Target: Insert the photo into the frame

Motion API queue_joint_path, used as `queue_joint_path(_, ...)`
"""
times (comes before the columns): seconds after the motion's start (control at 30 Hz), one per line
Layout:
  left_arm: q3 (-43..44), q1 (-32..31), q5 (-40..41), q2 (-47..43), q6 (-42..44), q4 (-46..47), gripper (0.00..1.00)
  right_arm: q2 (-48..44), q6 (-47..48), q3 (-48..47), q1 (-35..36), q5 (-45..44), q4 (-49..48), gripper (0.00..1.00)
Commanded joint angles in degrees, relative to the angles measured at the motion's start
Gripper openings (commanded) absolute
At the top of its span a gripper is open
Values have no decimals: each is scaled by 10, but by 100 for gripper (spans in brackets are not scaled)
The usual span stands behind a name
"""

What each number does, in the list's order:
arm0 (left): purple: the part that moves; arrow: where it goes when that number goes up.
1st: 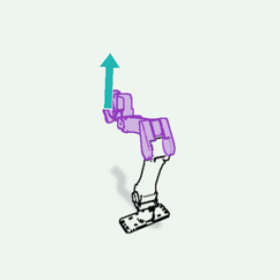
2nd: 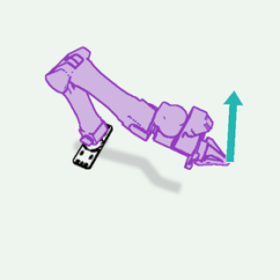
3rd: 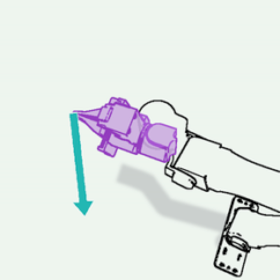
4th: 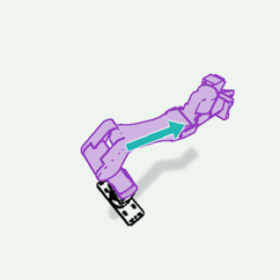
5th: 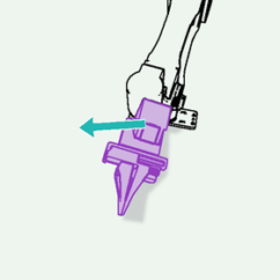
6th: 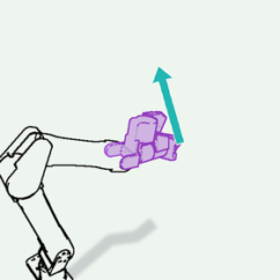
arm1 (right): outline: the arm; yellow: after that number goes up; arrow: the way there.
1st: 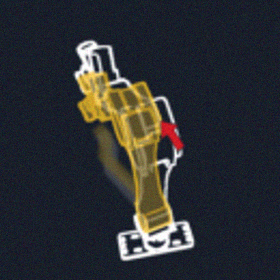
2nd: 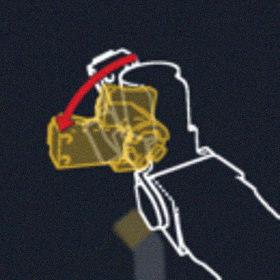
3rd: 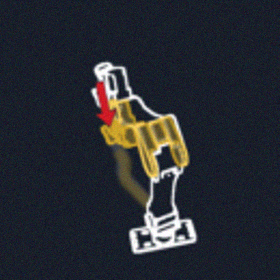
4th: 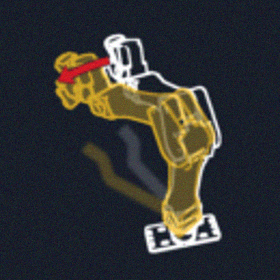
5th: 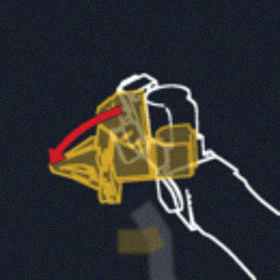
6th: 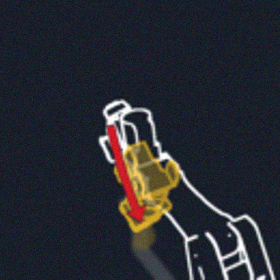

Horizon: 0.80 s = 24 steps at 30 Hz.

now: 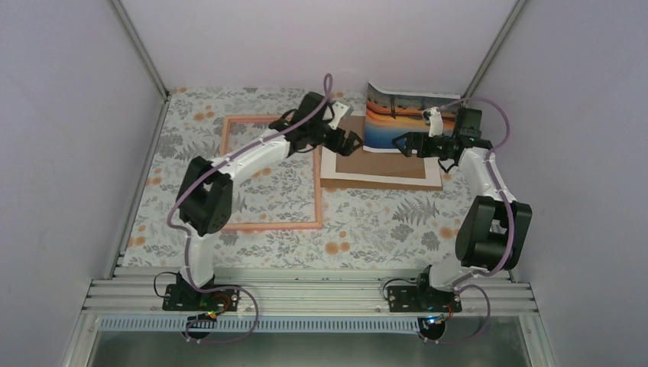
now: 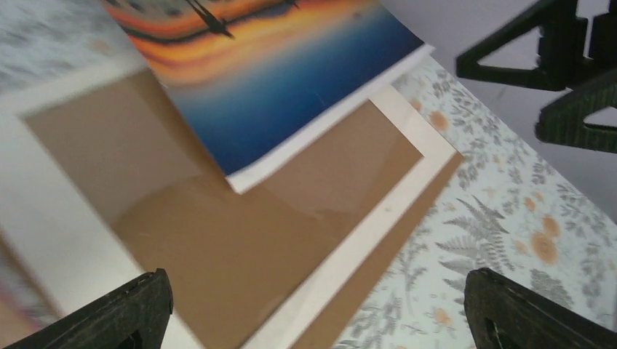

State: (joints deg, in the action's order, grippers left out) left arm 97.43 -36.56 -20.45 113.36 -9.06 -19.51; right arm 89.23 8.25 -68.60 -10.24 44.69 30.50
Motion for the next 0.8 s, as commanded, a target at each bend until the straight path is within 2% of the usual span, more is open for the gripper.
queue_joint_path(0.0,12,-32,-25,40,-80,56,100,20,-51,14,1,27,-39,100)
queue_joint_path(0.1,37,-40,-48,73,-126,63,100,29,-67,15,6,27,-53,100)
queue_joint_path(0.23,102,-51,-40,136,-171,17,100,43,-82,16,9,34,-71,100)
queue_joint_path(0.5,129,-49,19,184,-245,-13,100,88,-123,26,12,21,-114,100)
queue_joint_path(0.6,126,-44,43,187,-256,-22,100,103,-144,35,15,12,-141,100)
queue_joint_path(0.77,82,-13,40,179,-280,29,100,143,-166,33,17,2,-174,100)
